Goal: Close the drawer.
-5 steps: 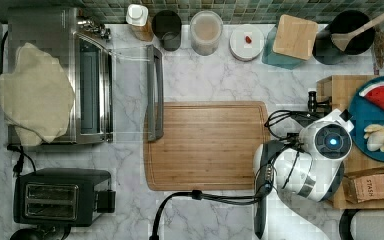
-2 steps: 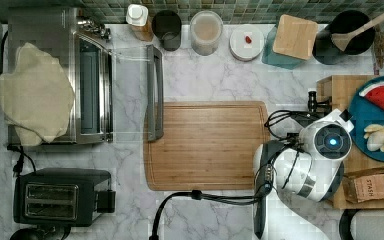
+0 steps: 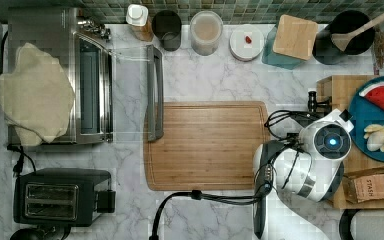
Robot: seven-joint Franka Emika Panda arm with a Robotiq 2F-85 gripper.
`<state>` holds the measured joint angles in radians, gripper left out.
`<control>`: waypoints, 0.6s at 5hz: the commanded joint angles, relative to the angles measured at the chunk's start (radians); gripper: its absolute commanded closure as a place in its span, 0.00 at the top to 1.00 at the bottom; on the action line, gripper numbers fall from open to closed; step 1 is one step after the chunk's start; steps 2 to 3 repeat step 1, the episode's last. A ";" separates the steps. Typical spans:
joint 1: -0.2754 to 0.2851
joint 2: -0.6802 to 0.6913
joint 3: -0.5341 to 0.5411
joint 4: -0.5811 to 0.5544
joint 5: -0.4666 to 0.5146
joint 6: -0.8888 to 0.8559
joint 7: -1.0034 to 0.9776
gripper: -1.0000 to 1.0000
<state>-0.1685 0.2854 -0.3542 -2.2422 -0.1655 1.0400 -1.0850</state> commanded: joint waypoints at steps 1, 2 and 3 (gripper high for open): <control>-0.141 -0.061 -0.157 0.104 -0.019 0.000 0.000 0.00; -0.141 -0.061 -0.157 0.104 -0.019 0.000 0.000 0.00; -0.141 -0.061 -0.157 0.104 -0.019 0.000 0.000 0.00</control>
